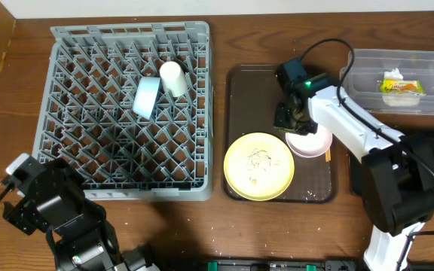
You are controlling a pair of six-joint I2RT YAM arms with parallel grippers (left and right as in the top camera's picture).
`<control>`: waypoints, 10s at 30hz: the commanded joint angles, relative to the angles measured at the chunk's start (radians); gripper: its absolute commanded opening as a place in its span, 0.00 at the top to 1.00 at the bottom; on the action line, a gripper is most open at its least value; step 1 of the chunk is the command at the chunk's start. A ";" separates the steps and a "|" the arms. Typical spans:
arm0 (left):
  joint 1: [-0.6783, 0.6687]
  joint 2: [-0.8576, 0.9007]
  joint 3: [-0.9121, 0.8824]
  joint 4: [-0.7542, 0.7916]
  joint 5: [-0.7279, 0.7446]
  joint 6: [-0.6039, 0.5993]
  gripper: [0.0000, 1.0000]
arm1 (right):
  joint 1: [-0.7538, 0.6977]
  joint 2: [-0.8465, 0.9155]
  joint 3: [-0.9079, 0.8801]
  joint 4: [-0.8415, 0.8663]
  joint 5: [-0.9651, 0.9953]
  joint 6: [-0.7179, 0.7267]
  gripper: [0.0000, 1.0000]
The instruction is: Sort waste into correct bins and load items into the dishwasher
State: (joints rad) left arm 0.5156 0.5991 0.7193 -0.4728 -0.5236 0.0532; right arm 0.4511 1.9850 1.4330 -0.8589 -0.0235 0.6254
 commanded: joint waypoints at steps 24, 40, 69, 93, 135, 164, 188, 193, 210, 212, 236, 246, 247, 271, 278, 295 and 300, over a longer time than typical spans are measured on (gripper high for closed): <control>0.004 -0.001 0.023 -0.002 -0.012 0.006 0.06 | 0.050 -0.068 0.385 -0.130 -0.221 -0.131 0.99; 0.004 -0.001 0.023 -0.002 -0.012 0.006 0.06 | 0.337 0.008 0.397 0.673 -0.696 0.045 0.99; 0.004 -0.001 0.023 -0.002 -0.012 0.006 0.06 | 0.496 0.312 0.397 1.063 -0.726 0.463 0.99; 0.004 -0.001 0.023 -0.002 -0.012 0.006 0.06 | 0.471 0.314 0.397 0.924 -0.737 0.470 0.99; 0.004 -0.001 0.023 -0.002 -0.012 0.006 0.06 | 0.405 -0.043 0.397 0.229 -0.236 0.038 0.31; 0.004 -0.001 0.023 -0.002 -0.012 0.006 0.06 | -0.069 -0.264 0.026 -0.127 0.225 -0.119 0.50; 0.004 -0.001 0.023 -0.002 -0.012 0.006 0.06 | -0.241 -0.089 -0.092 0.071 -0.079 -0.422 0.56; 0.004 -0.001 0.023 -0.002 -0.012 0.006 0.06 | -0.233 -0.040 -0.093 0.095 -0.053 -0.415 0.58; 0.004 -0.001 0.023 -0.002 -0.012 0.006 0.06 | -0.234 0.046 -0.094 0.103 -0.029 -0.406 0.61; 0.004 -0.001 0.023 -0.002 -0.012 0.006 0.06 | -0.233 0.046 -0.096 0.101 -0.030 -0.406 0.61; 0.004 -0.001 0.023 -0.002 -0.012 0.006 0.06 | -0.099 0.068 0.055 -0.049 0.035 -0.264 0.99; 0.004 -0.001 0.023 -0.002 -0.012 0.006 0.06 | -0.048 0.068 0.484 -0.163 -0.477 -0.249 0.99; 0.004 -0.001 0.023 -0.002 -0.012 0.006 0.06 | -0.034 0.068 0.487 -0.127 -0.488 -0.209 0.99; 0.004 -0.001 0.023 -0.002 -0.012 0.006 0.06 | 0.282 0.176 0.483 0.209 -0.178 0.167 0.98; 0.004 -0.001 0.023 -0.002 -0.012 0.006 0.06 | 0.293 0.177 0.483 0.214 -0.163 0.121 0.74; 0.004 -0.001 0.023 -0.002 -0.012 0.006 0.06 | 0.066 -0.041 0.484 -0.141 0.084 -0.087 0.24; 0.004 -0.001 0.023 -0.002 -0.012 0.006 0.06 | -0.049 -0.015 0.470 -0.291 0.125 -0.194 0.25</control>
State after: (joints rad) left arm 0.5163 0.5995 0.7193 -0.4732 -0.5236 0.0532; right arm 0.4450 1.9400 1.9133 -1.1168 0.0292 0.5426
